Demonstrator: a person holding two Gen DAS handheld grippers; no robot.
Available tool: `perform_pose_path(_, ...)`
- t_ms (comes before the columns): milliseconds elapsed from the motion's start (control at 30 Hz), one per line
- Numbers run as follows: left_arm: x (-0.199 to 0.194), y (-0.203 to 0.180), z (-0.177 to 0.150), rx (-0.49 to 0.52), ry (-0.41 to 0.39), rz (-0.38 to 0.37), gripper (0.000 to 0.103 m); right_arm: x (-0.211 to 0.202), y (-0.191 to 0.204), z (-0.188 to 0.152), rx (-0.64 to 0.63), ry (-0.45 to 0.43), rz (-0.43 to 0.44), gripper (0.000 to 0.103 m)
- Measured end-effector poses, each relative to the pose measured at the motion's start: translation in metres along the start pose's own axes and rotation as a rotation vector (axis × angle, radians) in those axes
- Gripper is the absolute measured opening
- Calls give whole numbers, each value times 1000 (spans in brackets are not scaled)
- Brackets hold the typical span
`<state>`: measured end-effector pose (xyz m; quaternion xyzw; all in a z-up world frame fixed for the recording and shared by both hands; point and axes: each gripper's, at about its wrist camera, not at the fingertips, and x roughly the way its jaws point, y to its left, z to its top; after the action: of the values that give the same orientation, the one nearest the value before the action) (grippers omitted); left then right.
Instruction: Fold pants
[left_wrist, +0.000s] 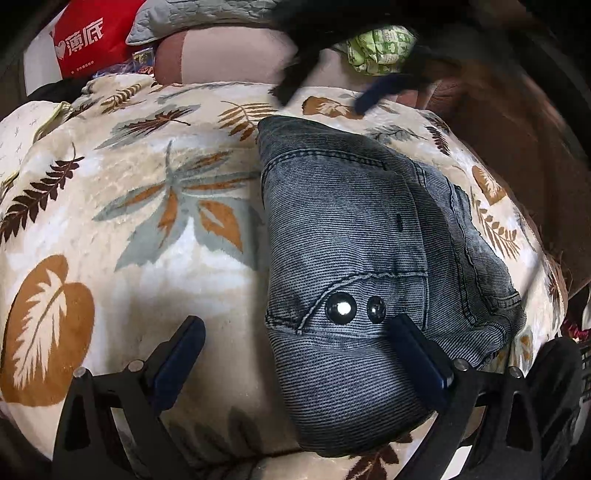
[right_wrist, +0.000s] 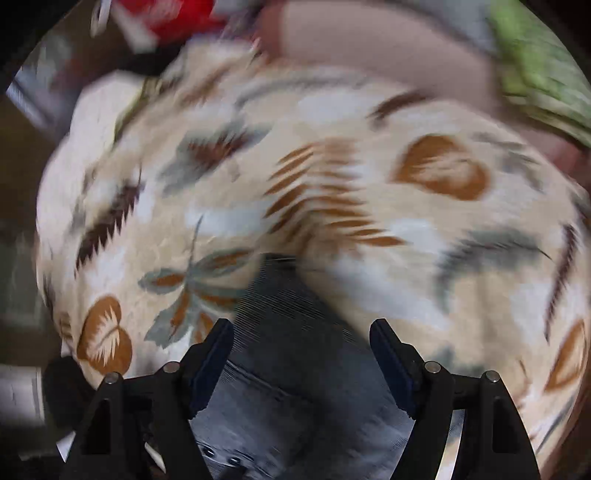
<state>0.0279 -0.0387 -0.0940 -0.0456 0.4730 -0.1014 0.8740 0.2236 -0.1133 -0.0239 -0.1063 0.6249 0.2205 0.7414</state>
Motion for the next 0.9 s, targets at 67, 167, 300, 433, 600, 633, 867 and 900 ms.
perform_pose_path(67, -3, 2, 0, 6, -6, -2, 101, 17, 11, 13, -41, 76, -15, 79)
perform_pose_path(167, -4, 1, -1, 9, -11, -7, 101, 47, 17, 23, -68, 203, -49, 64)
perform_pose_path(300, -2, 2, -1, 7, -12, -11, 101, 55, -9, 30, 43, 159, -68, 42)
perform_pose_path(433, -1, 3, -1, 3, -16, -8, 101, 19, -44, 21, 232, -62, -203, 45)
perform_pose_path(600, -1, 3, -1, -4, -23, -12, 101, -35, -62, -46, 324, -236, -35, 57)
perform_pose_path(633, -2, 3, -2, -7, -24, -13, 101, -37, -58, -61, 334, -238, 14, 57)
perform_pose_path(867, -11, 4, -3, -41, -47, -41, 101, 28, -107, -141, 466, -164, 53, 73)
perform_pose_path(900, -17, 5, -2, -44, -59, -38, 101, 22, -110, -146, 487, -211, 87, 73)
